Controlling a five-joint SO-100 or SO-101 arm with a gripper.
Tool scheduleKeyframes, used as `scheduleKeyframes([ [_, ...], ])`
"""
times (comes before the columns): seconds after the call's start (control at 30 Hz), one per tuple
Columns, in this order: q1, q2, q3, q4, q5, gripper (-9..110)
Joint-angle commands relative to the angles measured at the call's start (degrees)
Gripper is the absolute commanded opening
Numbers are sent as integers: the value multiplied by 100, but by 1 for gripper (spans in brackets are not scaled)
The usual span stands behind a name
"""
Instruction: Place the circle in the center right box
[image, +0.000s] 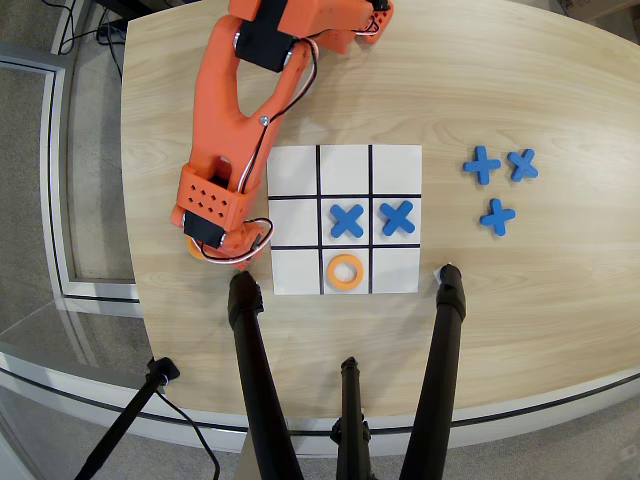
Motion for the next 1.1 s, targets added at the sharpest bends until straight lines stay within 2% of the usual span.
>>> scheduleKeyframes([
  [0.0,44,-9,-114,53,-44,11],
  [0.13,44,-18,-18,123,9,0],
  [0.5,-79,35,-18,308,176,0],
  [0.67,-255,343,-211,958,378,0],
  [0.87,-729,1327,-79,1635,888,0],
  [1.07,-1459,2777,879,1679,1230,0],
])
